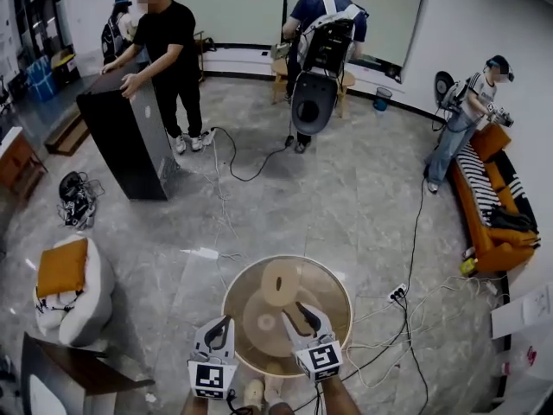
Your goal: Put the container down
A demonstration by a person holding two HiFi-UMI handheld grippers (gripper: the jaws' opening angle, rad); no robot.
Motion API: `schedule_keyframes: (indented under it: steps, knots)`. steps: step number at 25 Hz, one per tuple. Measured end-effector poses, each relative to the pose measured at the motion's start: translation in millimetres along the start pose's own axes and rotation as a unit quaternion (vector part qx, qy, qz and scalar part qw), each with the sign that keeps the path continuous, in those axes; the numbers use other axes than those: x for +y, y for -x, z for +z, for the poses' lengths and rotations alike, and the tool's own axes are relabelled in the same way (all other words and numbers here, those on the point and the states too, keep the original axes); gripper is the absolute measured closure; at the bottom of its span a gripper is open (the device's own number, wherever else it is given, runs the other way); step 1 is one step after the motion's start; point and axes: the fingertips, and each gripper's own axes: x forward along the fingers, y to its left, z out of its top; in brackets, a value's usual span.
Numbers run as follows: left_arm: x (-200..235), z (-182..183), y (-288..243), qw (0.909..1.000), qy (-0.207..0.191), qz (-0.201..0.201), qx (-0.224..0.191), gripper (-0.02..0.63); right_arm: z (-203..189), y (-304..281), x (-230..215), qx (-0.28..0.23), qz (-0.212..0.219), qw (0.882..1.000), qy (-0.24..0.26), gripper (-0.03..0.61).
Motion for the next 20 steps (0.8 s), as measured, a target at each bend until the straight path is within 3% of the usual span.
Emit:
schedule_keyframes:
  steps: [12,20]
  knots:
    - [-29.2,44.4,84.4,0.9994,-0.022,-0.01,-0.025,0.595,48.0,100.2,34.9,-0.023,-0.019,1.0,0.005,0.426]
    - [-52.5,58.4,138.4,0.9984,-0.029,-0.024,-0.042,0.595,55.5,169.6,61.8,-0.025,-0.052,0.998,0.005,0.451]
